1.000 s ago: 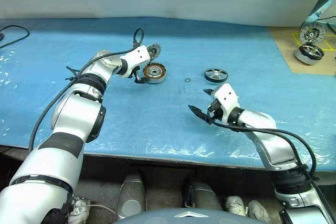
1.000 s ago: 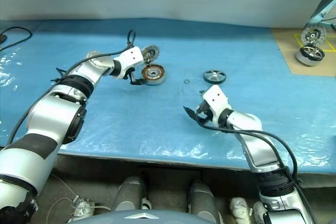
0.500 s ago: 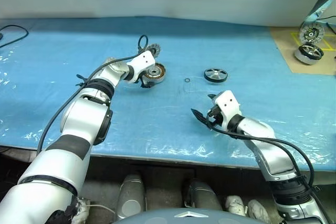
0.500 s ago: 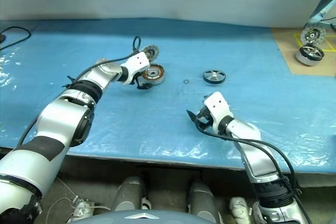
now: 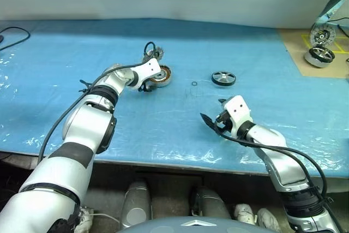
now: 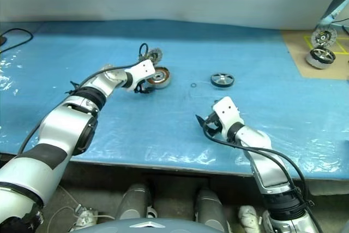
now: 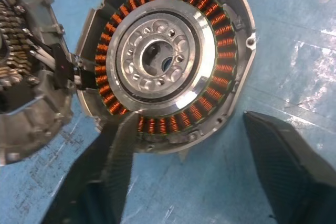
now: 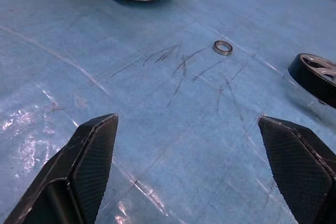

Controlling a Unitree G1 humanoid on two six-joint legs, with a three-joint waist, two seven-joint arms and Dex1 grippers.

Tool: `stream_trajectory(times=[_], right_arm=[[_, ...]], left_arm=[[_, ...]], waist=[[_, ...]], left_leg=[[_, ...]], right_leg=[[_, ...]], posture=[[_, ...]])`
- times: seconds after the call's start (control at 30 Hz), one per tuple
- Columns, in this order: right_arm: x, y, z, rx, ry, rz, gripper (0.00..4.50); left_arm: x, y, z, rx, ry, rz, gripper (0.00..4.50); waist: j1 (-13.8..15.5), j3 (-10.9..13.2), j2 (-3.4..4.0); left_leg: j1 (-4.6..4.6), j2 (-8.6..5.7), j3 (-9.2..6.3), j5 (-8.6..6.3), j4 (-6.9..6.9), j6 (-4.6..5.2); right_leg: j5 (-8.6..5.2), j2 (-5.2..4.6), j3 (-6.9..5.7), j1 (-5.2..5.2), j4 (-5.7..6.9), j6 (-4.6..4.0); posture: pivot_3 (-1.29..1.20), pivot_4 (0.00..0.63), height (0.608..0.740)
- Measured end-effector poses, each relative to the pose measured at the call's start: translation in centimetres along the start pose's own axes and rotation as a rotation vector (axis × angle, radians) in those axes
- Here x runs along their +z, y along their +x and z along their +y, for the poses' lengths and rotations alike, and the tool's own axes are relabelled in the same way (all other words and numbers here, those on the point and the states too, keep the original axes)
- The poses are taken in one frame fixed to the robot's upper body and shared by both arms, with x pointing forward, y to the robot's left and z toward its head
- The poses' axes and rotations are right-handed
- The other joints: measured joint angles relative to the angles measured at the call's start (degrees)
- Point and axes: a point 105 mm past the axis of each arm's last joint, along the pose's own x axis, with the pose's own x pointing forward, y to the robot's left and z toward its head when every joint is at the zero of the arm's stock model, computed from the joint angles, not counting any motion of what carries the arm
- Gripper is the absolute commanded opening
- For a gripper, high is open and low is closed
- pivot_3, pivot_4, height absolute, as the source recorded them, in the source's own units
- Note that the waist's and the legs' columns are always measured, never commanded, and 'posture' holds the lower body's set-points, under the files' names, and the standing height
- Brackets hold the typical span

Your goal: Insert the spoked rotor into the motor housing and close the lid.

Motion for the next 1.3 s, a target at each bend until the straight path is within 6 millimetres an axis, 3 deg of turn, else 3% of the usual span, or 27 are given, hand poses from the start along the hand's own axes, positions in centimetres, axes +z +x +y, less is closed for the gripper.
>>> stream_trajectory(times=[0.03, 0.07, 0.17, 0.4, 0.83, 1.07, 1.3], right_arm=[[0.0, 0.0, 0.0, -0.002, -0.001, 0.000, 4.50], [0.0, 0.0, 0.0, -0.004, -0.001, 0.000, 4.50], [0.1, 0.0, 0.0, -0.007, -0.003, -0.001, 4.50], [0.0, -0.1, 0.0, -0.007, -0.002, 0.001, 4.50], [0.0, 0.0, 0.0, -0.007, -0.005, -0.001, 4.50], [0.0, 0.0, 0.2, 0.005, -0.005, 0.000, 4.50], [-0.1, 0.0, 0.7, 0.055, 0.016, 0.005, 4.50]], left_arm=[[0.1, 0.1, 0.0, 0.003, 0.004, -0.003, 2.57], [0.2, 0.1, -0.1, 0.000, 0.011, -0.007, 2.04], [0.5, 0.0, -0.3, -0.028, 0.022, -0.031, 1.20], [0.9, -0.1, -1.4, -0.127, 0.038, -0.074, 1.20], [0.1, -2.7, -3.1, -0.419, 0.061, -0.102, 1.20], [-0.5, -5.4, -4.5, -0.675, 0.201, -0.084, 1.20], [-0.2, -5.8, -5.1, -0.727, 0.369, -0.107, 1.20]], waist=[[0.00, 0.00, 0.00], [0.02, 0.00, 0.00], [0.09, 0.00, 0.00], [0.08, 0.01, 0.00], [-0.05, 0.02, -0.01], [-0.05, 0.04, -0.01], [0.01, 0.05, -0.01]], left_leg=[[0.00, 0.00, 0.00, 0.00, 0.00, 0.00], [-0.01, 0.00, 0.00, 0.00, 0.00, 0.00], [0.02, 0.00, 0.00, 0.00, -0.02, 0.00], [0.01, 0.00, 0.01, 0.00, -0.20, 0.00], [0.03, -0.07, 0.05, 0.00, -0.69, -0.02], [0.05, -0.07, 0.07, 0.00, -0.74, -0.02], [0.04, -0.07, 0.07, 0.00, -0.72, -0.01]], right_leg=[[0.00, 0.00, 0.00, 0.00, 0.00, 0.00], [0.00, 0.00, 0.00, 0.00, -0.01, 0.00], [0.00, 0.00, 0.00, 0.03, -0.05, -0.01], [0.01, 0.01, -0.01, -0.01, -0.16, 0.01], [0.01, 0.00, -0.01, -0.11, -0.27, 0.02], [0.01, 0.00, -0.01, -0.12, -0.28, 0.02], [0.01, -0.01, -0.01, -0.12, -0.26, 0.02]], posture=[[0.00, 0.150, 0.740], [0.00, 0.150, 0.740], [0.00, 0.150, 0.740], [0.00, 0.150, 0.740], [0.00, 0.150, 0.740], [0.00, 0.150, 0.740], [0.00, 0.150, 0.740]])
